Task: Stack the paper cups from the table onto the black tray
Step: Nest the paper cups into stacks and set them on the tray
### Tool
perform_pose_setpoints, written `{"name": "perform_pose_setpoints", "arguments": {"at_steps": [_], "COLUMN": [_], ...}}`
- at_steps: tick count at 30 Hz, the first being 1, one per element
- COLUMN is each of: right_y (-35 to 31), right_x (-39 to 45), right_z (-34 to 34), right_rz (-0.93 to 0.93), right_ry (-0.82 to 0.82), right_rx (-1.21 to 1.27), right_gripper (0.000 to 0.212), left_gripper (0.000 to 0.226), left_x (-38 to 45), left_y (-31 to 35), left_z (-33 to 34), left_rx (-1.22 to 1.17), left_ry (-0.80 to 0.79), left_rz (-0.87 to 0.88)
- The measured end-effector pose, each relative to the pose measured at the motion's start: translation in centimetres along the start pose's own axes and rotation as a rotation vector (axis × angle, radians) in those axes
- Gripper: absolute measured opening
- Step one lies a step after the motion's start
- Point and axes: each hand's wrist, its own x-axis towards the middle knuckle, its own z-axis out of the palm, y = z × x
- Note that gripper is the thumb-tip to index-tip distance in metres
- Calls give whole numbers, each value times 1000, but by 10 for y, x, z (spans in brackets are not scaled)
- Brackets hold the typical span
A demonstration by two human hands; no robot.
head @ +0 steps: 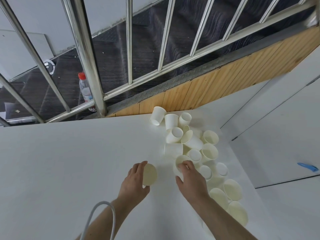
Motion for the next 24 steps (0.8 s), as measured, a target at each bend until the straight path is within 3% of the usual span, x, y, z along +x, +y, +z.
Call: {"name": "perform_pose_setpoints", "arguments": {"at_steps": [3, 7, 15, 18, 24], "right_y": [7, 7, 0, -1, -9], "right_x": [6, 10, -4, -6, -2], "right_z": [1, 6, 16, 15, 14], "right_rz": [55, 56, -124, -124, -141], "right_ry": [-80, -67, -121, -120, -156], "right_rx": [-61, -62, 4, -12, -35], "right_gripper": [32, 19, 18, 31, 76], "left_gripper": [80, 90, 81, 79, 77], "left_x": [-1, 1, 2, 1, -3], "left_y": [0, 1, 7, 9, 9], "left_z": [0, -2, -1, 1, 2], "left_rx": [19, 68, 89, 79, 70], "left_ry": [-35, -58, -11, -3, 0], "left_rz": [-2, 20, 88, 98, 94]}}
